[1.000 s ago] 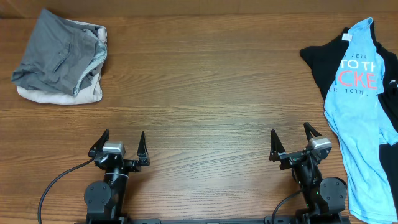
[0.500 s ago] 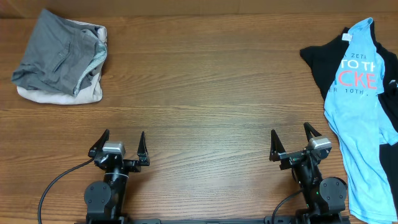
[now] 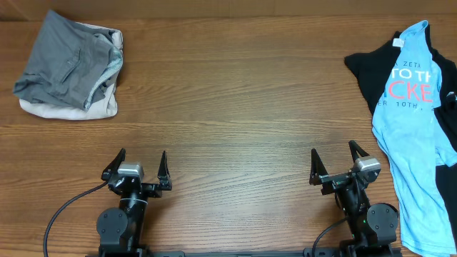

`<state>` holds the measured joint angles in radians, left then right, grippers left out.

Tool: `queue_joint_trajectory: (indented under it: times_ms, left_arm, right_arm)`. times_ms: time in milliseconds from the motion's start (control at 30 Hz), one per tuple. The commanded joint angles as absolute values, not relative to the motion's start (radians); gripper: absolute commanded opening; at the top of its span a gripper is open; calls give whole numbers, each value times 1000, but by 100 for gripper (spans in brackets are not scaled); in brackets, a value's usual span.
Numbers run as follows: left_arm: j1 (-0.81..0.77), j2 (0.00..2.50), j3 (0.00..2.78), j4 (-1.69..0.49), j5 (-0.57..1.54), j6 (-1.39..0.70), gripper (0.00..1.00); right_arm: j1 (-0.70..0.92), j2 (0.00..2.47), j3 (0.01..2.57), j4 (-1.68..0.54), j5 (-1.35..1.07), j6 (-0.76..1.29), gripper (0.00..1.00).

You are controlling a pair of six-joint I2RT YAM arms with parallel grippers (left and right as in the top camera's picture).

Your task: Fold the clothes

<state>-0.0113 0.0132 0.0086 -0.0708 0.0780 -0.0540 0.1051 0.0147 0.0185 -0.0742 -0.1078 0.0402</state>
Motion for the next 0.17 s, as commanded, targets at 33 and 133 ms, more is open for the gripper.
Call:
queue_joint_trajectory:
  times_ms: [33,133]
  left_arm:
    - [-5,5,5,-71,71,-75,100]
    - [-5,5,5,-72,71,-75,100]
  right_arm:
    - [102,3,8,-70,-113,34,100]
    - [102,3,8,-70,-113,34,100]
